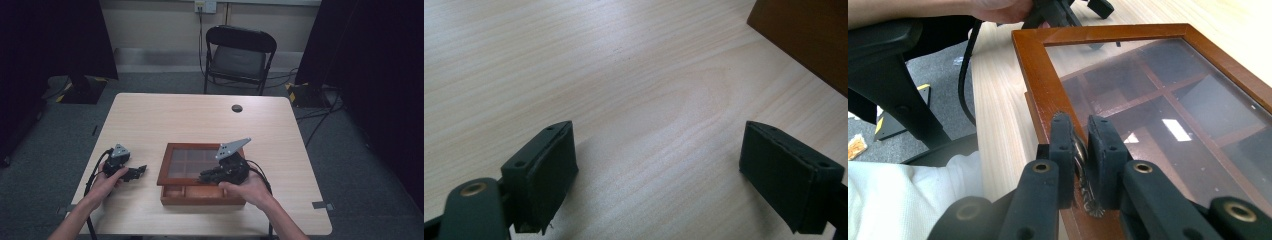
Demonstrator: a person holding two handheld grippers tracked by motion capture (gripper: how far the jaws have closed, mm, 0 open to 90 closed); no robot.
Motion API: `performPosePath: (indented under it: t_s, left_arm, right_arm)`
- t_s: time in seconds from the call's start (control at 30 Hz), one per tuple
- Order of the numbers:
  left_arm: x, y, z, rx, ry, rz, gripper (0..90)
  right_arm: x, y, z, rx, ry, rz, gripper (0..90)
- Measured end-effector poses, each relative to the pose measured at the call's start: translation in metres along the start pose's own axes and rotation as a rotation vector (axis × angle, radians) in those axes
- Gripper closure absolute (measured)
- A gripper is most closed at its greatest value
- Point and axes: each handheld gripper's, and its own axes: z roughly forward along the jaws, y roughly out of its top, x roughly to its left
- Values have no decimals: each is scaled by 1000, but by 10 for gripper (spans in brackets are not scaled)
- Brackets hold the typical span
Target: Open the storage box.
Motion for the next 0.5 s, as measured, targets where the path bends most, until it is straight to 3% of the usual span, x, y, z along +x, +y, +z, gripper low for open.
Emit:
performPosePath:
  t_s: [0.5]
  left_arm:
    - [0, 0, 0, -1, -1, -1, 145]
  right_arm:
    - [-5, 14, -8, -2, 1, 3, 819]
